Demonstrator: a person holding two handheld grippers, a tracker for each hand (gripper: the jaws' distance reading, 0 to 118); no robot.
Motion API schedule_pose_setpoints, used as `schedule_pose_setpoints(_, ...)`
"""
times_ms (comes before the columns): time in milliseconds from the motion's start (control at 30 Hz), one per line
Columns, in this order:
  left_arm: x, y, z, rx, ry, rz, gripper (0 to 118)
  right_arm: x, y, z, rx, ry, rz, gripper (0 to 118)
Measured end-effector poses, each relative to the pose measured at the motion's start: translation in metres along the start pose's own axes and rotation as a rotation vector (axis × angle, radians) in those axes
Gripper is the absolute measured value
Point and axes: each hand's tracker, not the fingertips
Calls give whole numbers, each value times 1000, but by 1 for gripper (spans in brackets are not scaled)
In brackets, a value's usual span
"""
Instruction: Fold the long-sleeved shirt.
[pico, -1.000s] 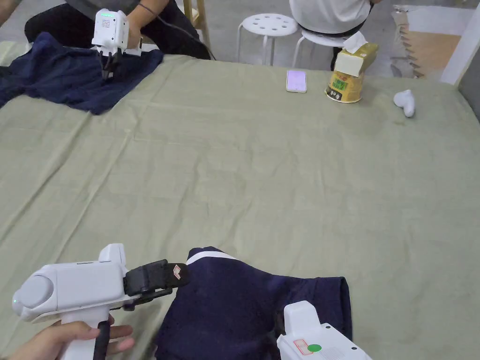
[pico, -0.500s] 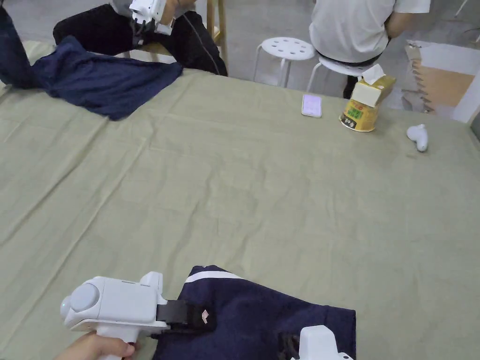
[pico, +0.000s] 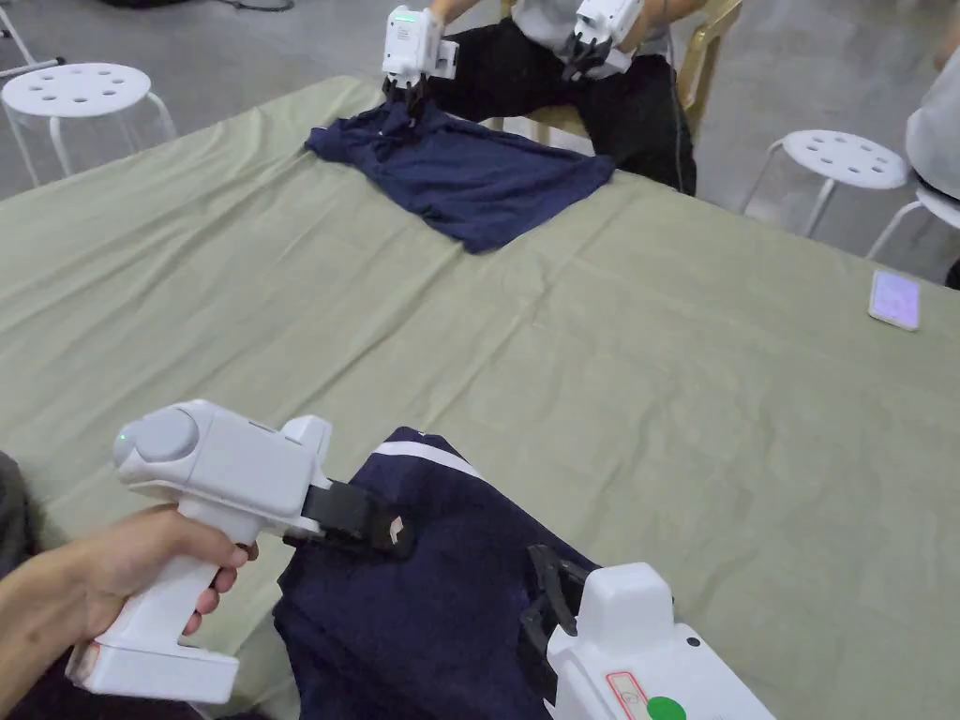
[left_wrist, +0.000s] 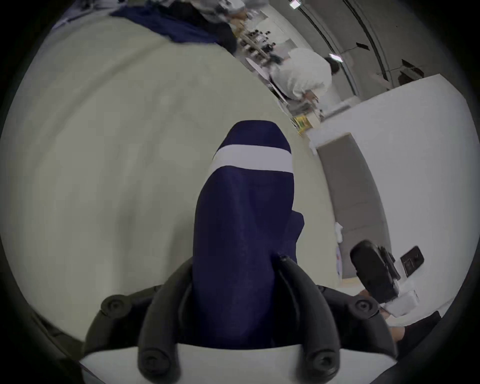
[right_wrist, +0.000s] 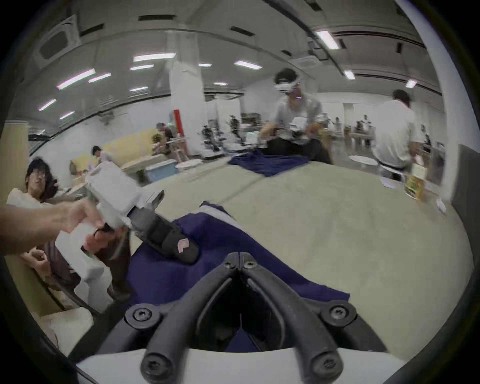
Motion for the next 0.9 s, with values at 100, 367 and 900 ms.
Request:
schedule_pose_setpoints(100, -25, 27, 42, 45, 108, 19, 36, -33, 15, -48, 6, 68, 55, 0)
schedule_pose_setpoints(367, -94, 71, 62, 61, 238, 168, 42, -73, 19, -160, -97, 133, 162, 0)
schedule_pose_setpoints(900, 56, -3, 92, 529, 645, -232, 104, -28, 56, -65, 96, 89, 63, 0)
